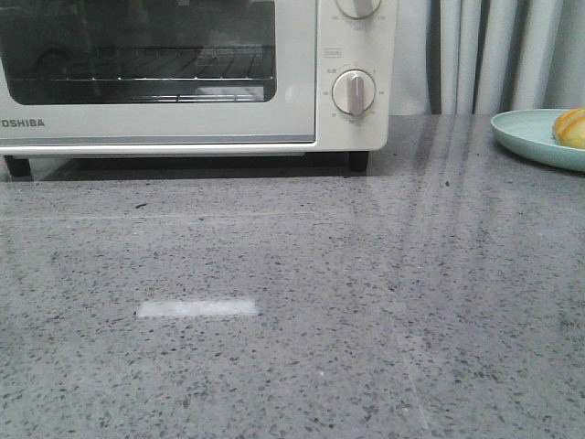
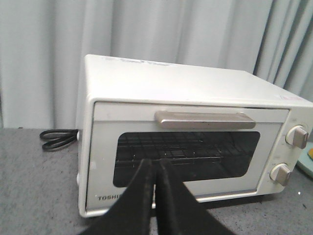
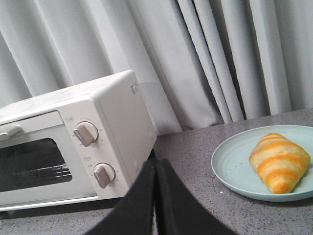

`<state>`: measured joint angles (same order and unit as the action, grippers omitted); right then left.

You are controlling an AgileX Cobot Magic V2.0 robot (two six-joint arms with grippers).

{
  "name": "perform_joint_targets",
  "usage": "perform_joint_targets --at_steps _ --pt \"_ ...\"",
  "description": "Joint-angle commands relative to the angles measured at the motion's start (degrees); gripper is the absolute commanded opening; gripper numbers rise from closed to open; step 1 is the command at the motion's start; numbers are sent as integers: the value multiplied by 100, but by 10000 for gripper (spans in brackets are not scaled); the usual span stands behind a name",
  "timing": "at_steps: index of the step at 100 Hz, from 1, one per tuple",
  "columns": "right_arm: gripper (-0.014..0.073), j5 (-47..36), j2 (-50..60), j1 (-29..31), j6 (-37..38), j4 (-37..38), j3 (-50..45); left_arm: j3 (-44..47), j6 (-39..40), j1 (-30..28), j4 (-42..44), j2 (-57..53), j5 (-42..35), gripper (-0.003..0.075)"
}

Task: Put bread in oven
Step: 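Pull the toaster oven door handle down with the left gripper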

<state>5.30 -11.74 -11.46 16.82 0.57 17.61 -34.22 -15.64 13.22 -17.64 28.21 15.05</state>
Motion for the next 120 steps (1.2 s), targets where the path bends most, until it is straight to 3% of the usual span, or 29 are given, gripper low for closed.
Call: perform_joint_targets --at_steps 1,33,67,95,120 --pt "-48 -344 -371 6 -29 95 323 -652 -323 290 -26 622 -398 -21" --pt "-48 -202 -512 6 -29 95 373 -1850 -323 1232 -26 2520 -1004 -21" --pt "-48 252 -512 6 -29 95 362 -2074 -323 1251 -26 3782 -1849 -21" --pt "-48 299 -512 6 -29 95 362 -2074 -323 1231 -26 4122 -1777 -21" --pt "-48 299 -512 6 -29 95 362 -1966 -323 1257 -4 3893 -663 -21"
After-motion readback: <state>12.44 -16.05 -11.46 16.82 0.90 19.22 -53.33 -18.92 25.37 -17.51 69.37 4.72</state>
